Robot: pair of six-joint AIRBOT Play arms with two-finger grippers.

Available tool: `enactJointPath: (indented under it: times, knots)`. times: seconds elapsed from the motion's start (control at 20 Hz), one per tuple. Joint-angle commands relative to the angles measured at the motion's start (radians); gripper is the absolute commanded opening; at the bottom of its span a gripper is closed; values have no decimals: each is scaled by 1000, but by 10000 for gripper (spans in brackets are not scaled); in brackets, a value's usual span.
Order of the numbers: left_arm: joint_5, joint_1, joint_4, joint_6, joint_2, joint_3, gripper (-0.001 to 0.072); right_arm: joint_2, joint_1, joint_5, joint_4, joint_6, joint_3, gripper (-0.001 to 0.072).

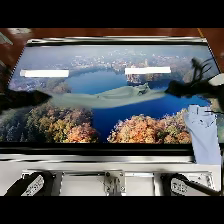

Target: Fold the shirts.

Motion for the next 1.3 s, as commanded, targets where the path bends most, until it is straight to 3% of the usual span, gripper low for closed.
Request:
enactJointPath:
  times: [0.0,0.15,0.25,0.35,0.55,0.65,0.95,1.1,1.25]
  knots:
    - [22,7,11,5,174,357,41,263,2,-2,8,-59,197,70]
    - [24,19,138,-14,257,667,41,496,1,-94,-39,-58,318,69]
    - [24,18,256,-119,293,806,41,621,1,-146,-123,-48,365,69]
    - [24,18,323,-204,325,890,41,716,1,-162,-226,-5,391,69]
    - [12,18,335,-251,378,943,41,851,1,-131,-348,71,394,69]
    - [-43,18,357,-252,403,943,41,891,1,-65,-397,93,394,68]
    - [-369,18,434,-314,433,942,41,910,1,247,-448,113,394,69]
    - [-463,18,435,-338,428,935,41,881,2,360,-507,109,391,69]
    - [-569,18,435,-342,428,829,41,794,2,581,-477,105,363,68]
